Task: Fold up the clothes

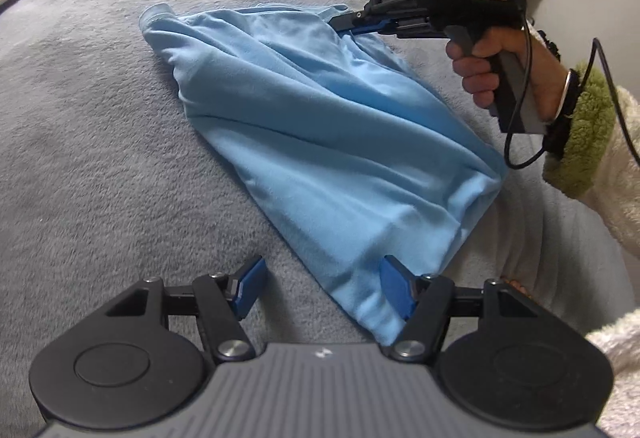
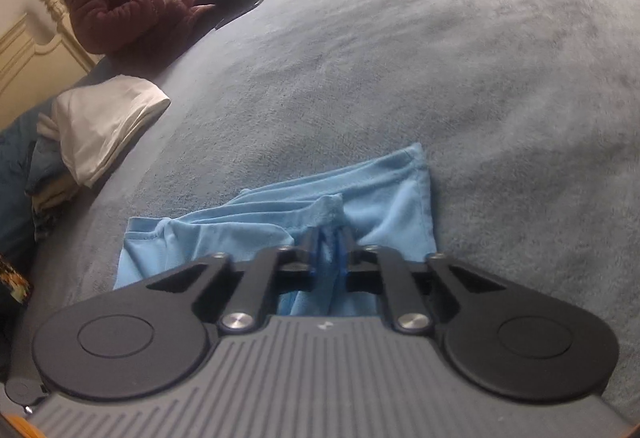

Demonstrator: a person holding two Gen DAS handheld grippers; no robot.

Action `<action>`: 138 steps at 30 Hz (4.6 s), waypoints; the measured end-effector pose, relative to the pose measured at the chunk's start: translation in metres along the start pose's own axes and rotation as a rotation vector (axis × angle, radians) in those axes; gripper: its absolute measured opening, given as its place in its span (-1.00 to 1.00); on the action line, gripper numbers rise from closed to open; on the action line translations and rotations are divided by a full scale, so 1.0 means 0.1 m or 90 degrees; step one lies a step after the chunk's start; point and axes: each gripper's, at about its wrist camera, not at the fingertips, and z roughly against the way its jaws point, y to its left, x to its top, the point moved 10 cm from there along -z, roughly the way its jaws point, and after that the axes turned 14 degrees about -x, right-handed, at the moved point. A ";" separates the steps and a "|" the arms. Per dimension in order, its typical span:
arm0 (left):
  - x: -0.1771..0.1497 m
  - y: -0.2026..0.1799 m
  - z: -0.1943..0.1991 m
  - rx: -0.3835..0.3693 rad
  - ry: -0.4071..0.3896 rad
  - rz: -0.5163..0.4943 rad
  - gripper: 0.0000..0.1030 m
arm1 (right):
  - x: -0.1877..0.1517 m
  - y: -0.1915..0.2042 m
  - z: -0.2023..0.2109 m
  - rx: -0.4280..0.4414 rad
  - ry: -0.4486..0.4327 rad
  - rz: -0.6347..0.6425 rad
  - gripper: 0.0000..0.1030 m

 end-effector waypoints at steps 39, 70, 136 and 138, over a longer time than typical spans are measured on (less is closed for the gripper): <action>0.11 0.07 0.09 -0.014 -0.003 -0.009 0.27 | 0.29 -0.62 0.27 -0.036 -0.086 -0.111 -0.86; 0.13 0.03 0.05 0.008 0.004 -0.017 0.28 | -0.55 -0.43 0.52 -0.018 0.007 0.021 -0.94; -0.01 0.08 0.04 0.029 0.046 -0.061 0.32 | -1.13 -0.78 0.98 -0.009 0.040 -0.094 -0.82; -0.01 0.08 0.04 0.027 0.047 -0.063 0.33 | -1.14 -0.80 0.97 -0.014 0.037 -0.099 -0.80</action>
